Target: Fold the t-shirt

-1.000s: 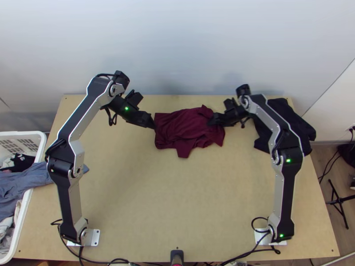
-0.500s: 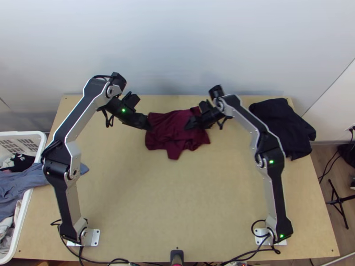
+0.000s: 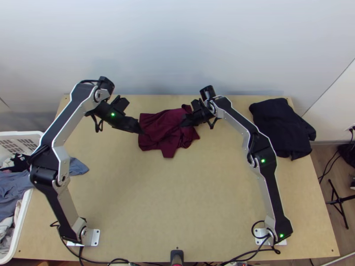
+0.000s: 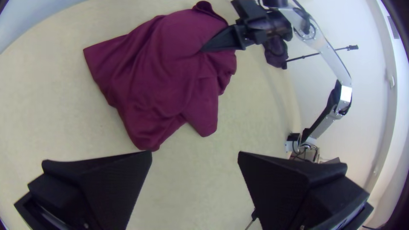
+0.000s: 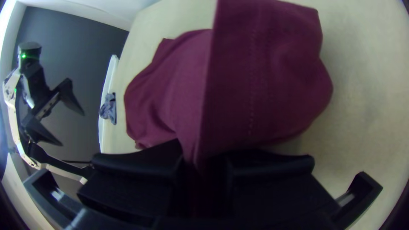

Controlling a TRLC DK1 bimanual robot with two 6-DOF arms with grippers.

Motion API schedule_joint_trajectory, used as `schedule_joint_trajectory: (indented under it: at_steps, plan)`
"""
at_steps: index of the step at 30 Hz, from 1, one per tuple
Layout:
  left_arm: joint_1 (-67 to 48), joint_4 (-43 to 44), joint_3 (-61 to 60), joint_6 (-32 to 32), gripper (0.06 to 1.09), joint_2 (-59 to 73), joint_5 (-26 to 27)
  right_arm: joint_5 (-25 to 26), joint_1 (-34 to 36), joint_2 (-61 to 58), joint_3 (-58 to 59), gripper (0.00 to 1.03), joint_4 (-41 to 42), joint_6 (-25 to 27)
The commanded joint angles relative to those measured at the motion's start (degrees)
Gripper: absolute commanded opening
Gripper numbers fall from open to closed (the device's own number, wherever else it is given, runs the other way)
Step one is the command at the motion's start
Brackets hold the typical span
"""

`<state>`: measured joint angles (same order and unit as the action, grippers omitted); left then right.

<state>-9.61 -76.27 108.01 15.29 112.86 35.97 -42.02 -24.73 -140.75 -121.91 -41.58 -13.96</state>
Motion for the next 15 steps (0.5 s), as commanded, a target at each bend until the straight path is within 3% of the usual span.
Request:
schedule_joint_trajectory:
  at_steps: [1, 4, 9, 15]
  plan:
    - [1.96, 3.41, -4.30, -0.35, 1.04, -3.52, -1.25, 0.18, -1.46, 10.14, 2.55, 0.03, 1.24, -0.28]
    - [1.34, 5.17, -5.79, -0.17, 1.04, -4.66, -5.29, 0.89, -0.41, 15.42, 3.17, 0.03, 1.24, -0.90]
    - [1.52, 5.25, -6.23, -0.08, 1.04, -4.93, -5.56, 4.31, 3.81, 19.90, 1.06, 0.03, 1.59, -0.55]
    - [1.96, 5.61, -9.74, 0.36, 1.04, -8.00, -5.64, 4.40, 11.90, 20.51, -4.92, 0.03, 0.27, -2.48]
